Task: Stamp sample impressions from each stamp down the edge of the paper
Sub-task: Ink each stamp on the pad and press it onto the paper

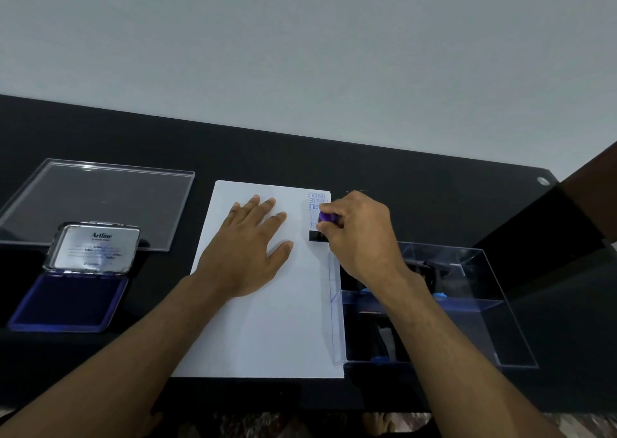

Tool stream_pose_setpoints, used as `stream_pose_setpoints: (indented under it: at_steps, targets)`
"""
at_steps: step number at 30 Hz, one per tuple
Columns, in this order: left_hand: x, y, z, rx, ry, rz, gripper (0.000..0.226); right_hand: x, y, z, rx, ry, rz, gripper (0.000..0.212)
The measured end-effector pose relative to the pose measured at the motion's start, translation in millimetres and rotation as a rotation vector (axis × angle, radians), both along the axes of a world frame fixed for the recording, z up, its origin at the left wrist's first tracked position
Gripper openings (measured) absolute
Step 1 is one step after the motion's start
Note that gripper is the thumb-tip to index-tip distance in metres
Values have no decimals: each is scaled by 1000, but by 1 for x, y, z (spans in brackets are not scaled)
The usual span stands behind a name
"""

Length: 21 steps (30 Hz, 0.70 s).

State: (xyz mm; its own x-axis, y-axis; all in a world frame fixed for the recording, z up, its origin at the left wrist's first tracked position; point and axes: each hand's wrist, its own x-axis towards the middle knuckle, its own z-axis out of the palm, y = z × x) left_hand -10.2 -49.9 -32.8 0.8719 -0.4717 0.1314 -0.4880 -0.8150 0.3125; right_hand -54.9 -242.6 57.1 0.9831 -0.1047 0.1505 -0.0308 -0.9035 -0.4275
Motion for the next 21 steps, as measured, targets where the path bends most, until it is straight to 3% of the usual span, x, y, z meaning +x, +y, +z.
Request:
stream_pose_setpoints:
  at_steps: [21]
  targets:
    - [0, 0, -2, -2, -1, 2, 83, 10, -1, -2, 0, 71, 0, 28]
